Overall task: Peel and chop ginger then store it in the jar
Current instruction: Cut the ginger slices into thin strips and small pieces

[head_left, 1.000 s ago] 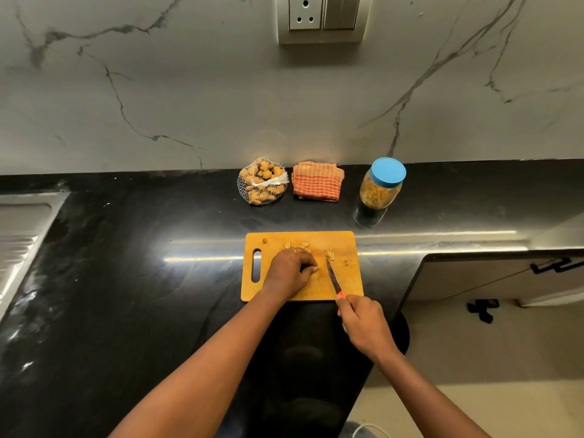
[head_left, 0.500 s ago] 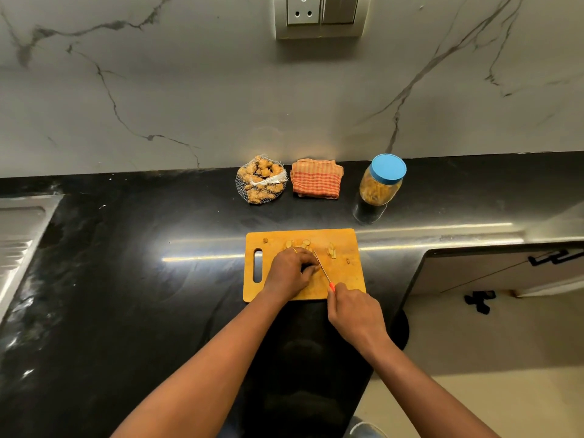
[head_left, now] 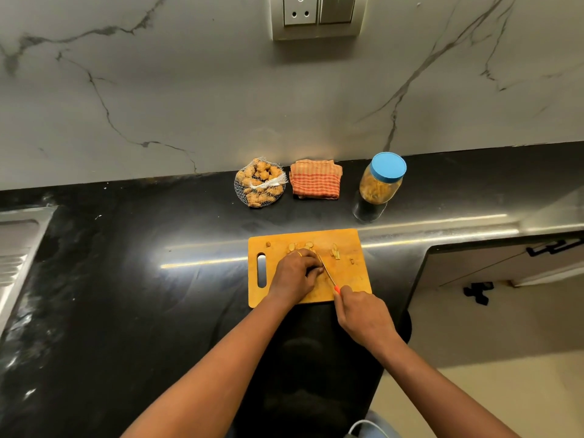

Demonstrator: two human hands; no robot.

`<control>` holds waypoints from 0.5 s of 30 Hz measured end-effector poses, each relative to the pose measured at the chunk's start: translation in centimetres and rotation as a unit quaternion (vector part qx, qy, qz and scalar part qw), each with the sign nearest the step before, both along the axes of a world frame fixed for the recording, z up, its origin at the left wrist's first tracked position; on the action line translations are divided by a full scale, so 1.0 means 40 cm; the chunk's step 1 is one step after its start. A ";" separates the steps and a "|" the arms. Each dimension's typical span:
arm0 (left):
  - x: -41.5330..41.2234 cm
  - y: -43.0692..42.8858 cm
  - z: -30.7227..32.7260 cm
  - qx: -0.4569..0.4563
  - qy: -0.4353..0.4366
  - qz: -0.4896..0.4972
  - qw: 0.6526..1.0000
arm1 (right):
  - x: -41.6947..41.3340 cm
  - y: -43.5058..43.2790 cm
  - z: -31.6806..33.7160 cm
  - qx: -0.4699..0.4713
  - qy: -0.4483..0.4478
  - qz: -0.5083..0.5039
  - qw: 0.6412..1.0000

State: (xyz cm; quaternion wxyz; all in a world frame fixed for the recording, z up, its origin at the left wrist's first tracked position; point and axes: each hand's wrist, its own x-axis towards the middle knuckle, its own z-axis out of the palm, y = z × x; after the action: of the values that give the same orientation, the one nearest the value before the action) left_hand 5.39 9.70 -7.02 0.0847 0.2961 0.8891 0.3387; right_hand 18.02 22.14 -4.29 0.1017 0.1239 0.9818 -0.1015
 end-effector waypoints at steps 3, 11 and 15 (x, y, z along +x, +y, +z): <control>-0.002 0.000 -0.003 0.004 0.001 0.000 1.000 | -0.011 -0.001 0.002 0.016 -0.011 0.007 1.000; 0.001 0.003 -0.004 0.002 0.007 0.003 1.000 | -0.018 -0.043 0.007 0.036 -0.086 -0.027 0.995; 0.003 0.004 -0.002 0.002 0.005 0.010 1.000 | 0.006 -0.035 0.005 0.031 -0.072 -0.032 0.996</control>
State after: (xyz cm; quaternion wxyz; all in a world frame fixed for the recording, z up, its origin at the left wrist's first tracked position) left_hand 5.51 9.87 -7.10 0.0758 0.2890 0.8919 0.3395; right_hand 18.27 20.75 -4.10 0.1652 0.1649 0.9702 -0.0648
